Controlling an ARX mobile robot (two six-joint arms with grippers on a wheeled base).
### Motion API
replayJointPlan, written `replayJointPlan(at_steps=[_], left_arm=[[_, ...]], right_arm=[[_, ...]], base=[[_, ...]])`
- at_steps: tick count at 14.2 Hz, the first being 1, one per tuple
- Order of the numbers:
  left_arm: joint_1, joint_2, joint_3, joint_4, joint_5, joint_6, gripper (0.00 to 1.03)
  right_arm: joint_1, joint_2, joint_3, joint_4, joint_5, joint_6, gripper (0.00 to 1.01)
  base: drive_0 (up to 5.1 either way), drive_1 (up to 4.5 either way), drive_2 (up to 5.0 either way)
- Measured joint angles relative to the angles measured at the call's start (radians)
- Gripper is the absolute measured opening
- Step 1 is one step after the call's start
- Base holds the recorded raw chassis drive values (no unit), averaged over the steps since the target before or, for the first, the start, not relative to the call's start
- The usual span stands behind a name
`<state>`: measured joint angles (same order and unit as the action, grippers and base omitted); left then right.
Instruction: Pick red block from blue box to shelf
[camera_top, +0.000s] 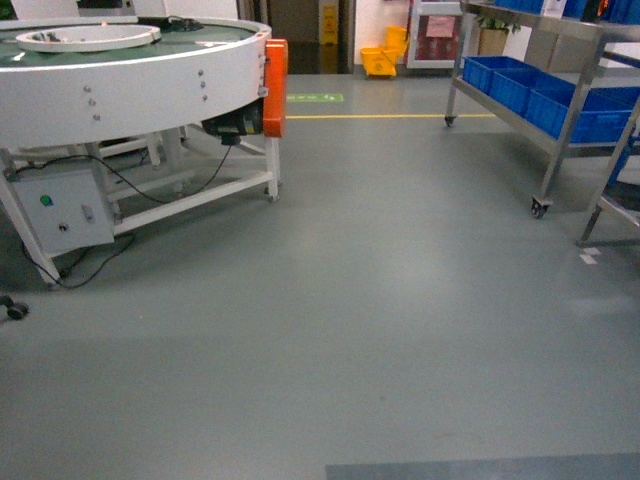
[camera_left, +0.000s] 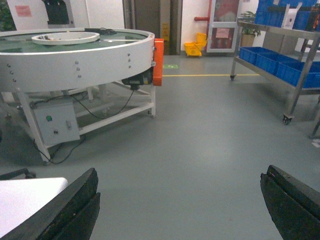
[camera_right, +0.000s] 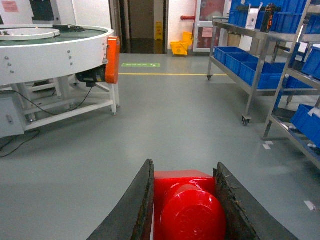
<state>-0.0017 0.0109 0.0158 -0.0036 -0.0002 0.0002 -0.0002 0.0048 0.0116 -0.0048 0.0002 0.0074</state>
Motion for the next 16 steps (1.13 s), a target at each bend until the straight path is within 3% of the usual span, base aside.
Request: replayJointPlan(at_steps=[16], left_arm=[[0.0,0.0,0.0,-0.001,-0.002,0.0,0.98]], right_arm=[[0.0,0.0,0.0,0.001,0.0,0.0,0.27]], base=[[-0.1,4.14,-4.2]])
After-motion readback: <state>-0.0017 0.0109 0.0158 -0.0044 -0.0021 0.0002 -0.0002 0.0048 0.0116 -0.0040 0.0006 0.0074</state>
